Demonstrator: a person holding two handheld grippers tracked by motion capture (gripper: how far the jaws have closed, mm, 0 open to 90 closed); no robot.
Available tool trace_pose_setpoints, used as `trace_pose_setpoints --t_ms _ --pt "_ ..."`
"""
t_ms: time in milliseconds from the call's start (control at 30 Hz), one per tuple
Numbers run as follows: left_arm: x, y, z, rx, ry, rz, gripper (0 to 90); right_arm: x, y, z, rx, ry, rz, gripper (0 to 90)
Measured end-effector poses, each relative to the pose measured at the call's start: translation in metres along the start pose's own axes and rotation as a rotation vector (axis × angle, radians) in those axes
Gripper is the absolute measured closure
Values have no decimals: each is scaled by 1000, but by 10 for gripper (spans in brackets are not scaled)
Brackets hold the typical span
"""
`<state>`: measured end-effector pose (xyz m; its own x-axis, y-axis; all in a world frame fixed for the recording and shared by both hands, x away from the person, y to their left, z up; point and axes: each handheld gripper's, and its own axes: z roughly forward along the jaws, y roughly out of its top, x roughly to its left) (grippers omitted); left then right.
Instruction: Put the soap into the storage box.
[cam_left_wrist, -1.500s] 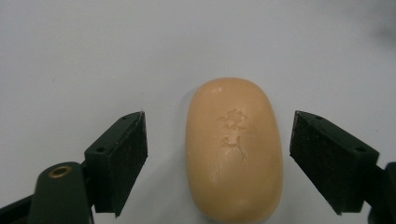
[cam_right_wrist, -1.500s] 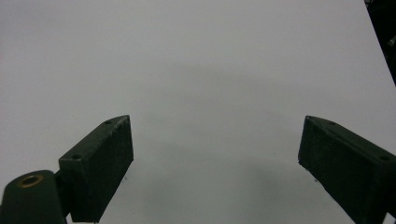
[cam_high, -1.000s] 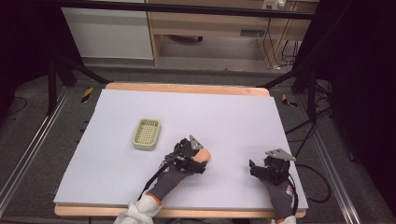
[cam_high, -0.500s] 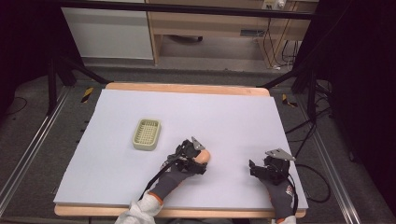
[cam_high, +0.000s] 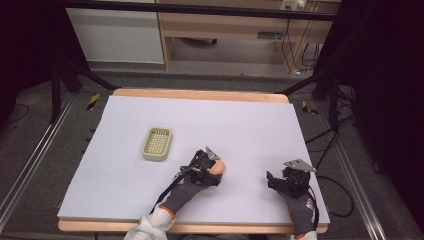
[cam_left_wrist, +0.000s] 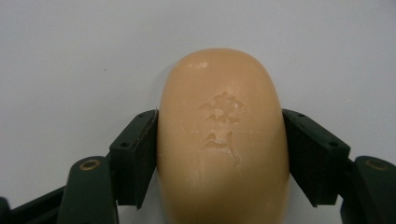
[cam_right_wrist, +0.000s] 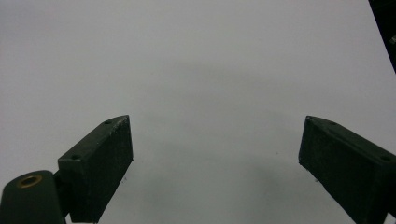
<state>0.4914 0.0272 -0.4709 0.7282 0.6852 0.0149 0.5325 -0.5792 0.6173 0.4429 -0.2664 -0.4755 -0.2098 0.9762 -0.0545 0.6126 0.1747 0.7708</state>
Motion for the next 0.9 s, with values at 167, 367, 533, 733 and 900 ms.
trace_pose_setpoints --t_ms 167,367,533,733,900 --pt "-1 2 0 11 7 -6 306 0 0 0 1 0 1 102" --pt "-1 4 0 26 9 -9 308 0 0 1 2 0 0 101" --pt "-1 4 0 28 9 -7 310 0 0 0 3 0 1 101" --pt "-2 3 0 22 12 -5 314 0 0 0 3 0 1 101" --pt "-2 2 0 16 13 -6 315 0 0 0 4 -1 2 101"
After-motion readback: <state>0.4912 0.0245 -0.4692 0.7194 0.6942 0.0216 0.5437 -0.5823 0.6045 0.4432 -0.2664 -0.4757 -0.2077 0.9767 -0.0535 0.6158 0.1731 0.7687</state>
